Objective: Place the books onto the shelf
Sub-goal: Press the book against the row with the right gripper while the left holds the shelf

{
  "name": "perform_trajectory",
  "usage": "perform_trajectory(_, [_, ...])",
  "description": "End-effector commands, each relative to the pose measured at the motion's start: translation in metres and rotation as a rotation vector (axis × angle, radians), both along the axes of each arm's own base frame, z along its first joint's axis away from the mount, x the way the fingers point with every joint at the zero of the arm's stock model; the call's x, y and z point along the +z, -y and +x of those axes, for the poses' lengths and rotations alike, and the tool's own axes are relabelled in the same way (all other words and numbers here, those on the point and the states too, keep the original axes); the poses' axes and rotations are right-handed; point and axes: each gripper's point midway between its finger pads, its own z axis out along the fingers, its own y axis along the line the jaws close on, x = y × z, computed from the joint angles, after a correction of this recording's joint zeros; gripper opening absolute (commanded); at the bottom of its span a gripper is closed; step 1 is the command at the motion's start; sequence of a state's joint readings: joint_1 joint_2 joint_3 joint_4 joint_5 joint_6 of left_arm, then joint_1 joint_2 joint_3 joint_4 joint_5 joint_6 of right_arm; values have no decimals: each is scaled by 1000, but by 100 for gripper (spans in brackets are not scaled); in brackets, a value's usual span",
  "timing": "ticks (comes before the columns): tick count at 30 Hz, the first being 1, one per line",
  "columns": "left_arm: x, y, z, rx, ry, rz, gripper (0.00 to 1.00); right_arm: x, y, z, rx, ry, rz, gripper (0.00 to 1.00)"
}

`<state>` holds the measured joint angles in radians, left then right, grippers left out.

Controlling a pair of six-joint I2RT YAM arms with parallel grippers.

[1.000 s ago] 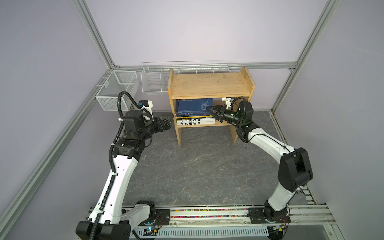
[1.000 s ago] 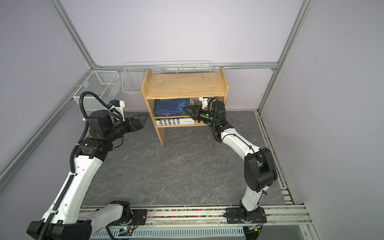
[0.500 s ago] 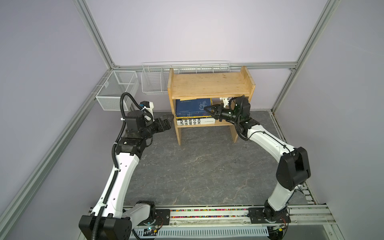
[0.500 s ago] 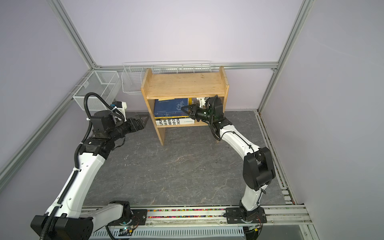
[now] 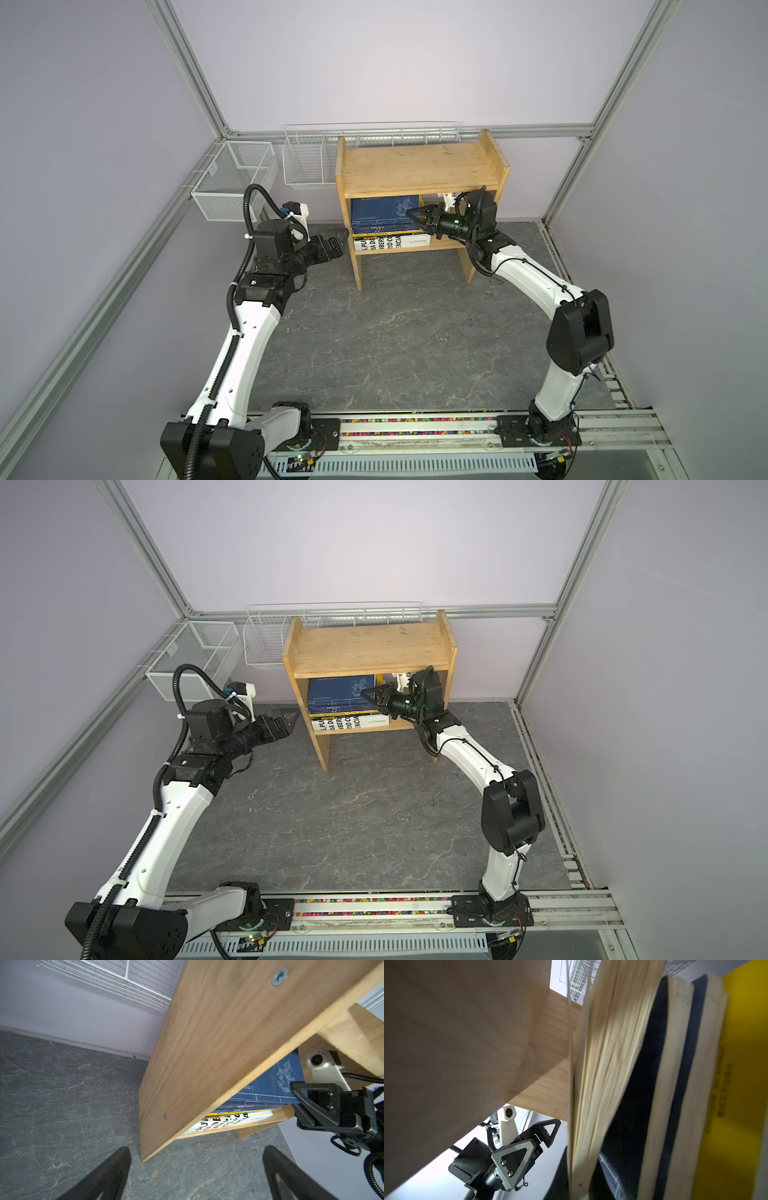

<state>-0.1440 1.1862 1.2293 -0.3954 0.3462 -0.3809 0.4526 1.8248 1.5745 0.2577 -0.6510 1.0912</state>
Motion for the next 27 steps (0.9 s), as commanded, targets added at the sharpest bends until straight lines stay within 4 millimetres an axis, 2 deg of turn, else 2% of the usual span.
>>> perform_trajectory(1, [-1,2,5,-13,3,-12,99,19,-7,-1,17,77,9,8])
perform_trajectory(9, [-5,6,15,-27,-6,-31,99,18,-5,1,12,80,1,9])
perform_trajectory(11, [-6,7,16,-31,-7,-37,99,18,-2,3,-14,76,3,16])
perform_trajectory(17, [-9,8,16,-29,-12,-43,99,14,3,12,-85,59,16,25])
perform_trajectory(24, [-10,7,13,-29,-8,-41,99,11,9,9,-135,70,-46,32])
perform_trajectory(27, [-12,7,13,-31,-11,-40,99,11,11,6,-150,77,-73,41])
